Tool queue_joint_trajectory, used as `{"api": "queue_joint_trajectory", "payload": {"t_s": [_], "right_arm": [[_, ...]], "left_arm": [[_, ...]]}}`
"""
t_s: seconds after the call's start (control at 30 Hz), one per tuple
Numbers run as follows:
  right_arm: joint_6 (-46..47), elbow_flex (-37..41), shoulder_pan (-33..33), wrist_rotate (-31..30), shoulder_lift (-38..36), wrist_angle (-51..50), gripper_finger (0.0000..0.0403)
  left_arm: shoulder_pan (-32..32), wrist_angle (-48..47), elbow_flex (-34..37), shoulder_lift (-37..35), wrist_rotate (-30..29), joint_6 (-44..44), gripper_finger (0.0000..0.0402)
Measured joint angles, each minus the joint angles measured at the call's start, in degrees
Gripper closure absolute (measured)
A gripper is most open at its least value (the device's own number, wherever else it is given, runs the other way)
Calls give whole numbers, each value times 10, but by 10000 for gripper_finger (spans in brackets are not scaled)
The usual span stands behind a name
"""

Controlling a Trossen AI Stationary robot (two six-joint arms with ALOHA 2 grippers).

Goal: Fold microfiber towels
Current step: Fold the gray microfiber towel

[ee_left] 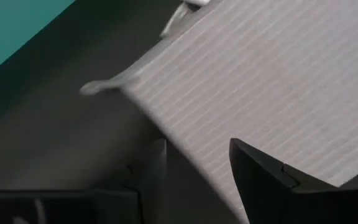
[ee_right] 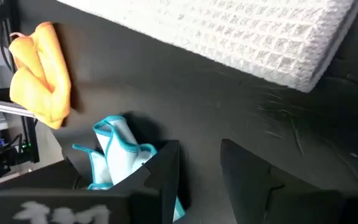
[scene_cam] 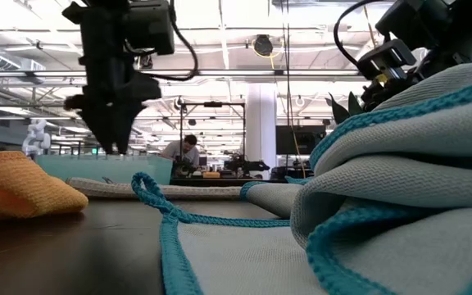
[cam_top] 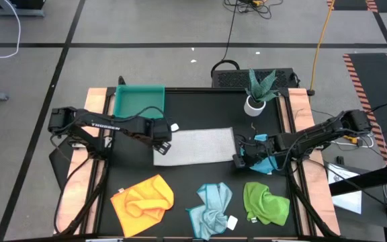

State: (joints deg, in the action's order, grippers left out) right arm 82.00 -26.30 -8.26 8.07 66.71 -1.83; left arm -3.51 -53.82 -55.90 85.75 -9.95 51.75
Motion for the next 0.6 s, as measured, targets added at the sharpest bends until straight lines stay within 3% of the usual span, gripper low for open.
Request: {"api": "queue_joint_trajectory", "payload": {"t_s": [0.1, 0.33, 0.47, 0.6], "right_arm": [[1, 0, 2, 10, -8, -29, 291], [10, 0, 15, -9, -13, -109, 291], [6, 0, 34, -52, -12, -107, 291], [-4, 0, 57, -55, -10, -106, 291]], "left_arm": [[4, -7, 0, 0, 27, 10, 223], [11, 19, 0, 0, 22, 20, 223], [11, 22, 0, 0, 21, 20, 224], [11, 35, 0, 0, 21, 17, 224]]}}
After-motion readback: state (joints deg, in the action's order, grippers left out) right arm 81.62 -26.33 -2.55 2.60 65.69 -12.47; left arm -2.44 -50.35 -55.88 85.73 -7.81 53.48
